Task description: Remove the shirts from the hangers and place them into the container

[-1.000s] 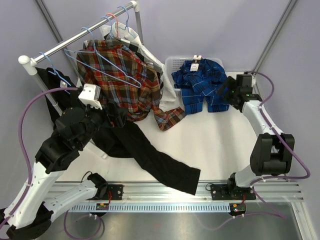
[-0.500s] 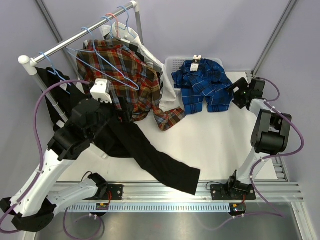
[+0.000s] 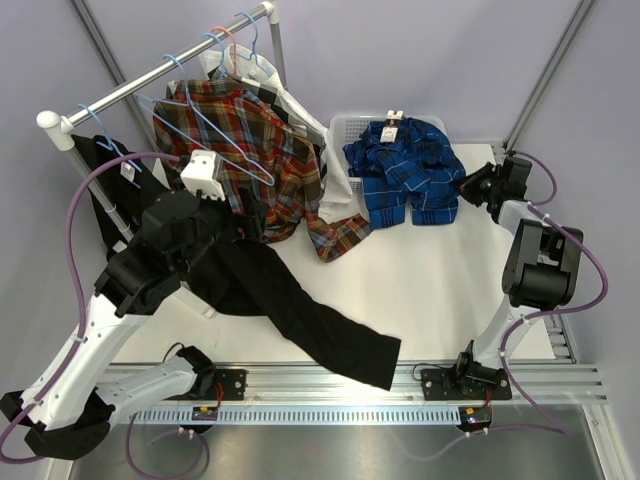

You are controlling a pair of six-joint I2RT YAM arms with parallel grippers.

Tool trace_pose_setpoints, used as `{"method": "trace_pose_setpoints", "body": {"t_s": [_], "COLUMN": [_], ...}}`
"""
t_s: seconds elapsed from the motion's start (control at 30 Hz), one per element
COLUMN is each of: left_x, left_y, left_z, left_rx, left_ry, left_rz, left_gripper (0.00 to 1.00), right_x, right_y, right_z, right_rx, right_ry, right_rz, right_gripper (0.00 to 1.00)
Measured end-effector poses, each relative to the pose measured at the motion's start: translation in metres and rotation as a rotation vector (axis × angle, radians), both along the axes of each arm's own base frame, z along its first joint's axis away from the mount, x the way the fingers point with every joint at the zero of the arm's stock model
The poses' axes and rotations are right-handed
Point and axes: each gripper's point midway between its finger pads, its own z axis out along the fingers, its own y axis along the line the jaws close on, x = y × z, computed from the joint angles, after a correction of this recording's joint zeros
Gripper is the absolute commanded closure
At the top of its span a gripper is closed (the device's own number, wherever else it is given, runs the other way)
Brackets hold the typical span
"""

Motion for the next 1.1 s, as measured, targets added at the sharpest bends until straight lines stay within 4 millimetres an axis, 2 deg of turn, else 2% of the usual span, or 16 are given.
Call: {"method": "trace_pose_setpoints", "body": {"t_s": [0.13, 0.23, 0.3, 0.43, 0.5, 0.57, 0.63, 0.7, 0.73, 0.8, 0.87, 0.93, 1.0, 1.07, 1.1], "left_x": [0.0, 0.0, 0.0, 0.0, 0.0, 0.0, 0.001, 0.001, 0.001, 0.002, 0.002, 0.002, 0.003, 0.003, 0.003], "left_y": [0.0, 0.0, 0.0, 0.001, 0.001, 0.001, 0.002, 0.003, 0.003, 0.004, 0.005, 0.006, 0.006, 0.006, 0.006], "left_z": [0.0, 0.0, 0.0, 0.0, 0.0, 0.0, 0.0, 0.0, 0.0, 0.0, 0.0, -0.001, -0.003, -0.004, -0.004], "left_rx": [0.007, 0.017, 0.022, 0.03, 0.032, 0.033, 0.034, 0.035, 0.035, 0.036, 0.036, 0.036, 0.038, 0.039, 0.039], "left_ry": [-0.002, -0.006, -0.009, -0.012, -0.012, -0.013, -0.014, -0.015, -0.014, -0.015, -0.015, -0.013, -0.01, -0.008, -0.007], "left_rz": [-0.007, -0.01, -0.012, -0.013, -0.012, -0.01, -0.005, 0.0, 0.002, 0.007, 0.012, 0.018, 0.021, 0.025, 0.025], "left_gripper": [0.01, 0.01, 0.01, 0.01, 0.01, 0.01, 0.01, 0.01, 0.01, 0.01, 0.01, 0.01, 0.01, 0.01, 0.01], "right_x": [-0.009, -0.002, 0.012, 0.043, 0.052, 0.061, 0.076, 0.099, 0.111, 0.131, 0.145, 0.148, 0.143, 0.135, 0.131], "right_y": [0.005, 0.019, 0.038, 0.096, 0.124, 0.147, 0.161, 0.169, 0.171, 0.175, 0.173, 0.169, 0.167, 0.165, 0.164], "right_z": [0.013, 0.045, 0.085, 0.199, 0.245, 0.273, 0.279, 0.261, 0.245, 0.199, 0.138, 0.076, 0.026, -0.007, -0.016], "right_rx": [-0.015, -0.063, -0.111, -0.203, -0.231, -0.243, -0.244, -0.239, -0.235, -0.224, -0.215, -0.212, -0.218, -0.23, -0.238], "right_ry": [0.014, -0.011, -0.075, -0.34, -0.47, -0.571, -0.621, -0.615, -0.598, -0.525, -0.402, -0.26, -0.132, -0.032, 0.005], "right_rz": [0.018, 0.074, 0.131, 0.253, 0.294, 0.324, 0.341, 0.351, 0.351, 0.351, 0.337, 0.32, 0.304, 0.288, 0.278], "right_gripper": [1.0, 1.0, 1.0, 1.0, 1.0, 1.0, 1.0, 1.0, 1.0, 1.0, 1.0, 1.0, 1.0, 0.99, 0.98]}}
